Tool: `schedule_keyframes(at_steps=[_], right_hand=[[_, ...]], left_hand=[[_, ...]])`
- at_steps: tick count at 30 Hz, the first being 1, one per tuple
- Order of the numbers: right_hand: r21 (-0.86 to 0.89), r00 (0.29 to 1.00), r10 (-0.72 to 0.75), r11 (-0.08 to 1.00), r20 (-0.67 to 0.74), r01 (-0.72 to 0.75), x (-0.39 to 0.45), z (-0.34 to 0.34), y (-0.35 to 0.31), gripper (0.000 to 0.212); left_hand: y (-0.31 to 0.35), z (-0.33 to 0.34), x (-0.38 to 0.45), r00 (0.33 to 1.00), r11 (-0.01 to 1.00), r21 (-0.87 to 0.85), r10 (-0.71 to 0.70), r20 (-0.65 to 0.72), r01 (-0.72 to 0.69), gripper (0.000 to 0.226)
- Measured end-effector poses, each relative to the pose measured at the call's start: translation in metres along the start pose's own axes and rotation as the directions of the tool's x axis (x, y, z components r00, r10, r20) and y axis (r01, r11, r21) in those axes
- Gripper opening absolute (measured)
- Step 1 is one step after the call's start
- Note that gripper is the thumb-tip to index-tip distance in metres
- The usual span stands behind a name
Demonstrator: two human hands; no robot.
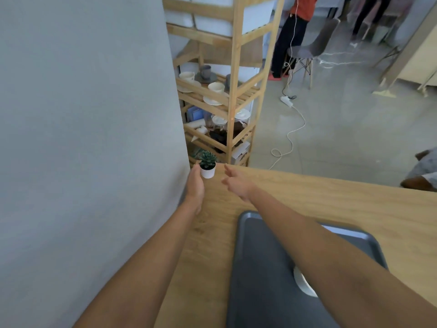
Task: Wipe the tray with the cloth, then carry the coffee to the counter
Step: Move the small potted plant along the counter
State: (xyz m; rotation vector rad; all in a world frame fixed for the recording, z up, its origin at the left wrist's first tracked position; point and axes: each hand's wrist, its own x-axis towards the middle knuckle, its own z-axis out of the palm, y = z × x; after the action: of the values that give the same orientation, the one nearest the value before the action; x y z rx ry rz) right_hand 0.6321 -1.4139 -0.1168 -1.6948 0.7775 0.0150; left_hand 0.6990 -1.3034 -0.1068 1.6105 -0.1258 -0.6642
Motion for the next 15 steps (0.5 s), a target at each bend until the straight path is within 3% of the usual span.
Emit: schedule_keyframes(at_steps=[4, 8, 11, 13, 15], right_hand=[[0.014, 0.997, -0.044, 0.999, -0.058, 0.045, -0.052, -0.039, -0.002, 0.065], [-0.01, 0.979, -0.127, 0.992, -0.161, 0.127, -0.124, -0.08, 0.002, 0.06], [-0.048, 0.955, -0.175, 0.985, -0.239, 0.169, -0.179, -0.106, 0.022, 0.057], [-0.069, 0.931, -0.195, 0.981, -0.308, 0.183, -0.215, -0.119, 0.045, 0.054], [-0.045, 0.902, -0.184, 0.983, -0.39, 0.18, -0.254, -0.125, 0.074, 0.05]], left_hand=[[0.005, 0.009, -0.035, 0.995, 0.99, 0.103, 0.095, 0.015, -0.096, 0.042], [0.015, 0.02, -0.1, 0.989, 0.973, 0.176, 0.141, 0.045, -0.147, 0.052], [0.008, 0.027, -0.152, 0.972, 0.932, 0.29, 0.235, -0.027, -0.217, 0.064], [-0.006, 0.031, -0.193, 0.954, 0.884, 0.373, 0.301, 0.005, -0.281, 0.061], [-0.024, 0.031, -0.232, 0.901, 0.739, 0.551, 0.429, 0.058, -0.388, 0.062]])
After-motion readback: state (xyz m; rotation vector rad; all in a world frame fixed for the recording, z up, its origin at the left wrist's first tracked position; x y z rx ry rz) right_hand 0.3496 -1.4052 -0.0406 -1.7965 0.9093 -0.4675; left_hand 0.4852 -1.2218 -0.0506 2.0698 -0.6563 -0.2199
